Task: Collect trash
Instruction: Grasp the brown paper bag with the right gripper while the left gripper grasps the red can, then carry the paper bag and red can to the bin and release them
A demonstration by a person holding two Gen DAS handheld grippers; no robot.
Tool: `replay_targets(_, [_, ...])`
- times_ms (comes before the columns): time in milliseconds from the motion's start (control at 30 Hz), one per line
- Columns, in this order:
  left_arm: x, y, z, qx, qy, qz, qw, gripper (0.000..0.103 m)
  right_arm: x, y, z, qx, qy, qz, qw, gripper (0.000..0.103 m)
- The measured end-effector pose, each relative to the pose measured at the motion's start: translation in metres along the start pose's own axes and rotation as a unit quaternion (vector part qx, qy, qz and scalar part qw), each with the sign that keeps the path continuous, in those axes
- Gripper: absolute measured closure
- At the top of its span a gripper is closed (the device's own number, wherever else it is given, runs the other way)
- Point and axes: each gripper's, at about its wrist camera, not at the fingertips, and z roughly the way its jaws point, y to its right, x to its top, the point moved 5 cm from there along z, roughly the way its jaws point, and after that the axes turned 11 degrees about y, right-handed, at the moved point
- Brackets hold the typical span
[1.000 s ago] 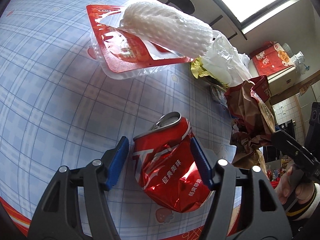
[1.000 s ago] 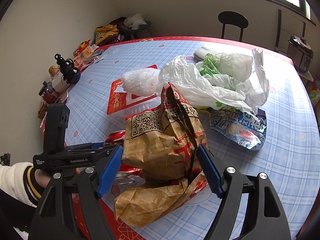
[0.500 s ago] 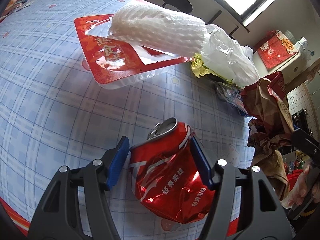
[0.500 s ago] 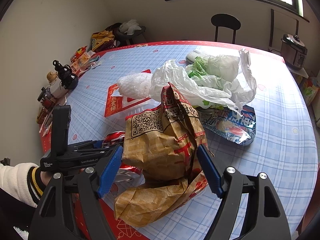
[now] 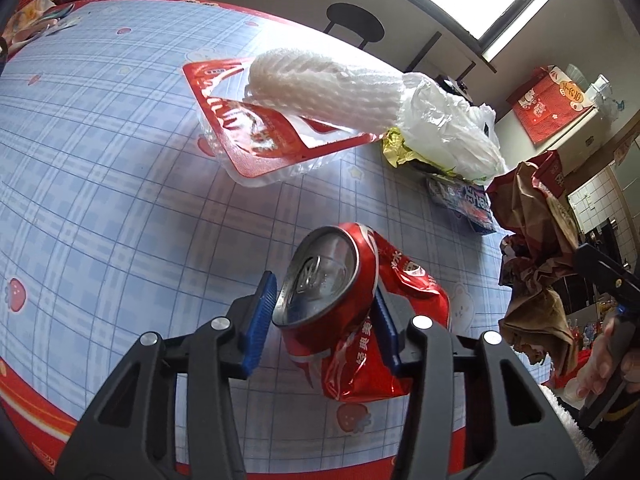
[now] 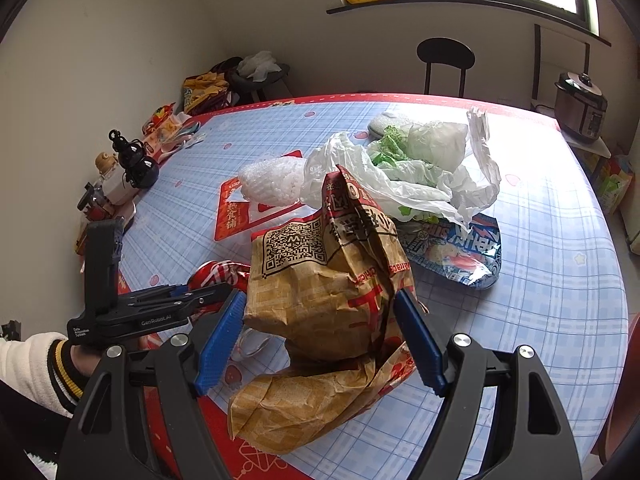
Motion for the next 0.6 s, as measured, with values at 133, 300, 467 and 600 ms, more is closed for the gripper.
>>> replay_targets(133, [0.008, 0.001, -0.027, -0.002, 0.027, 0.008, 0.9996, 0.056, 0.002, -0.001, -0.005, 0.003, 0.009, 0.001, 1.000, 0.028])
replay_targets(300, [0.023, 0.012, -0.061, -0.004, 0.068, 0.017, 0.9976, 0.056, 0.008, -0.004, -0.016, 0.011, 0.027, 0.002, 1.000, 0.028])
replay_targets(467, [0.038, 0.022, -0.092, -0.006, 0.107, 0.016, 0.9942, 0.056, 0.016, -0.005, -0.031, 0.017, 0.049, -0.001, 0.999, 0.028])
replay_targets(600, [0.049, 0.040, -0.111, -0.010, 0.132, 0.022, 0.9910, 0.056, 0.022, 0.007, -0.051, 0.015, 0.075, 0.002, 0.997, 0.028])
